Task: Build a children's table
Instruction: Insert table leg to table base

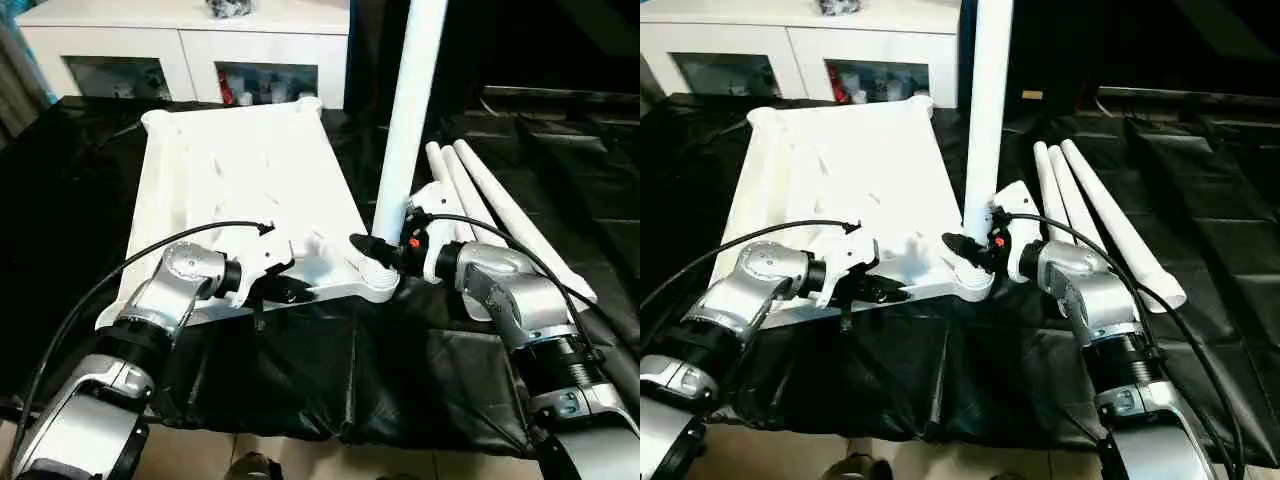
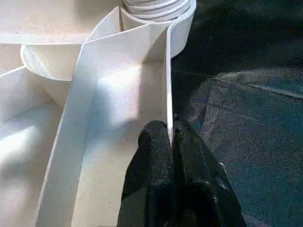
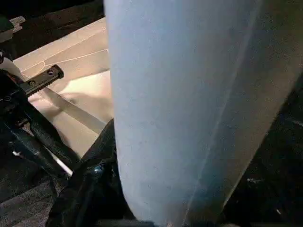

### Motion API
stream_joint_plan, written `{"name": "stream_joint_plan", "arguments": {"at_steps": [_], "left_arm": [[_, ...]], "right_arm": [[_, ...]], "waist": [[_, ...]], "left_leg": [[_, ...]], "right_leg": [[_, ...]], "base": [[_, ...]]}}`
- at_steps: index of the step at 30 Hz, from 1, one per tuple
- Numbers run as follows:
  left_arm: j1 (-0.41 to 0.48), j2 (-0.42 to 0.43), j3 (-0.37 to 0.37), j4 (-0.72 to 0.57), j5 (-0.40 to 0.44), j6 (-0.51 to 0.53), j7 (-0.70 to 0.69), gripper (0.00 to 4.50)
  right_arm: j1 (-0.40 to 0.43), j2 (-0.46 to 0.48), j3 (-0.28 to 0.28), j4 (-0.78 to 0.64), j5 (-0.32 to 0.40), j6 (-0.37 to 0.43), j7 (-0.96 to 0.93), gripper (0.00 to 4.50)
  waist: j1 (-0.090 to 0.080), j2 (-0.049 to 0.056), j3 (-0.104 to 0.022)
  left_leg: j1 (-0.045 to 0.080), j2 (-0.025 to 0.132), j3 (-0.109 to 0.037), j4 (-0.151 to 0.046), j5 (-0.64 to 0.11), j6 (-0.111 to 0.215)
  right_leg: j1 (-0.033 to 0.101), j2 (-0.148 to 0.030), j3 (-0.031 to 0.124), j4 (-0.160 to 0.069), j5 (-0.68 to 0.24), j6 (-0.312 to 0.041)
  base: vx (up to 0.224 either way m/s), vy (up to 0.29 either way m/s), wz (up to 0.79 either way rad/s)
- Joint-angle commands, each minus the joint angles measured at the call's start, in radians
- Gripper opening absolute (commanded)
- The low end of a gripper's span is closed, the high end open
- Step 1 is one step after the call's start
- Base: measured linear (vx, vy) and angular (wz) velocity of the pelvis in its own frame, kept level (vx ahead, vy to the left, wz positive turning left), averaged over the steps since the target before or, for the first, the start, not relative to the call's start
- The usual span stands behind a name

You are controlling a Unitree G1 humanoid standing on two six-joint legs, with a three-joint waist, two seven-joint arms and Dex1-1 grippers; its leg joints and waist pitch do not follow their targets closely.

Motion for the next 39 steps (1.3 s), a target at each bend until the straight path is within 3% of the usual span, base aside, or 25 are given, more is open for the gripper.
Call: {"name": "stream_joint_plan", "arguments": {"at_steps": [1, 5, 11, 14, 15, 19, 24, 25, 27, 28, 31, 32, 34, 36, 39], "left_arm": [[0.005, -0.002, 0.007, -0.035, -0.023, -0.005, -0.025, 0.00], [0.005, -0.005, 0.014, -0.036, -0.018, 0.001, -0.013, 0.00], [0.002, -0.014, 0.026, -0.028, -0.018, 0.013, 0.025, 0.00], [0.005, -0.015, 0.027, -0.032, -0.018, 0.018, 0.026, 0.00], [0.006, -0.017, 0.026, -0.035, -0.018, 0.022, 0.028, 0.00], [0.000, -0.020, 0.029, -0.035, -0.015, 0.031, 0.042, 0.00], [-0.001, -0.017, 0.029, -0.034, -0.011, 0.033, 0.052, 0.00], [-0.001, -0.013, 0.029, -0.037, -0.010, 0.034, 0.051, 0.00], [-0.002, -0.010, 0.028, -0.041, -0.008, 0.037, 0.048, 0.00], [-0.002, -0.010, 0.028, -0.042, -0.007, 0.038, 0.047, 0.00], [-0.003, -0.008, 0.025, -0.046, 0.000, 0.039, 0.045, 0.00], [-0.004, -0.009, 0.020, -0.047, 0.004, 0.036, 0.043, 0.00], [-0.005, -0.009, 0.015, -0.048, 0.008, 0.036, 0.040, 0.00], [-0.005, -0.010, 0.010, -0.051, 0.011, 0.037, 0.038, 0.00], [-0.005, -0.010, 0.004, -0.054, 0.013, 0.037, 0.030, 0.00]], "right_arm": [[0.021, -0.006, 0.008, 0.031, -0.012, 0.017, 0.016, 1.89], [0.035, -0.003, 0.006, 0.042, -0.008, 0.007, 0.020, 1.89], [0.075, 0.041, -0.081, 0.086, 0.064, -0.013, -0.006, 1.89], [0.098, 0.058, -0.103, 0.101, 0.072, -0.037, -0.015, 1.89], [0.108, 0.065, -0.109, 0.106, 0.076, -0.048, -0.016, 1.89], [0.143, 0.080, -0.120, 0.108, 0.081, -0.080, -0.013, 1.89], [0.171, 0.075, -0.095, 0.108, 0.041, -0.131, -0.030, 1.89], [0.180, 0.067, -0.070, 0.099, 0.008, -0.153, -0.042, 1.89], [0.183, 0.055, -0.040, 0.078, -0.030, -0.160, -0.059, 1.89], [0.182, 0.053, -0.035, 0.073, -0.038, -0.160, -0.062, 1.89], [0.176, 0.045, -0.007, 0.056, -0.066, -0.163, -0.063, 1.89], [0.166, 0.040, 0.014, 0.053, -0.081, -0.155, -0.058, 1.89], [0.155, 0.035, 0.035, 0.053, -0.096, -0.146, -0.052, 1.89], [0.145, 0.029, 0.051, 0.055, -0.108, -0.144, -0.043, 1.89], [0.129, 0.024, 0.065, 0.064, -0.116, -0.136, -0.029, 1.89]], "waist": [[0.001, -0.010, -0.082], [0.000, -0.008, -0.083], [0.002, -0.010, -0.083], [0.002, -0.012, -0.081], [0.001, -0.018, -0.081], [0.003, -0.020, -0.082], [0.003, -0.021, -0.080], [0.003, -0.028, -0.080], [0.002, -0.026, -0.079], [0.002, -0.031, -0.078], [0.002, -0.033, -0.079], [0.002, -0.042, -0.078], [0.000, -0.048, -0.076], [0.000, -0.048, -0.074], [0.000, -0.051, -0.075]], "left_leg": [[0.033, 0.046, -0.024, -0.072, -0.193, -0.003], [0.032, 0.046, -0.024, -0.071, -0.184, -0.001], [0.035, 0.047, -0.024, -0.071, -0.199, 0.002], [0.035, 0.048, -0.026, -0.075, -0.215, -0.004], [0.035, 0.047, -0.026, -0.076, -0.216, -0.004], [0.034, 0.048, -0.026, -0.076, -0.209, 0.000], [0.035, 0.047, -0.027, -0.078, -0.230, -0.007], [0.035, 0.048, -0.026, -0.079, -0.229, -0.005], [0.034, 0.047, -0.027, -0.080, -0.224, -0.007], [0.035, 0.047, -0.027, -0.082, -0.227, -0.008], [0.038, 0.048, -0.028, -0.084, -0.248, -0.014], [0.037, 0.049, -0.029, -0.085, -0.251, -0.014], [0.039, 0.049, -0.028, -0.087, -0.264, -0.019], [0.044, 0.050, -0.030, -0.089, -0.291, -0.031], [0.043, 0.050, -0.031, -0.090, -0.291, -0.032]], "right_leg": [[0.041, -0.089, 0.044, -0.071, -0.176, -0.220], [0.041, -0.087, 0.044, -0.069, -0.158, -0.223], [0.040, -0.091, 0.044, -0.073, -0.182, -0.227], [0.039, -0.091, 0.043, -0.075, -0.206, -0.220], [0.039, -0.091, 0.043, -0.075, -0.211, -0.218], [0.039, -0.093, 0.043, -0.075, -0.209, -0.212], [0.037, -0.093, 0.044, -0.079, -0.237, -0.206], [0.037, -0.094, 0.044, -0.080, -0.246, -0.203], [0.036, -0.093, 0.044, -0.080, -0.259, -0.194], [0.035, -0.093, 0.043, -0.082, -0.265, -0.191], [0.034, -0.094, 0.045, -0.084, -0.285, -0.180], [0.034, -0.094, 0.045, -0.084, -0.293, -0.176], [0.032, -0.095, 0.045, -0.088, -0.317, -0.168], [0.030, -0.096, 0.046, -0.091, -0.351, -0.161], [0.031, -0.095, 0.047, -0.089, -0.331, -0.165]], "base": [[0.000, 0.000, 0.00], [0.000, 0.000, 0.00], [0.000, 0.000, 0.00], [0.000, 0.000, 0.00], [0.000, 0.000, 0.00], [0.000, 0.000, 0.00], [0.000, 0.000, 0.00], [0.000, 0.000, 0.00], [0.000, 0.000, 0.00], [0.000, 0.000, 0.00], [0.000, 0.000, 0.00], [0.000, 0.000, 0.00], [0.000, 0.000, 0.00], [0.000, 0.000, 0.00], [0.000, 0.000, 0.00]]}}
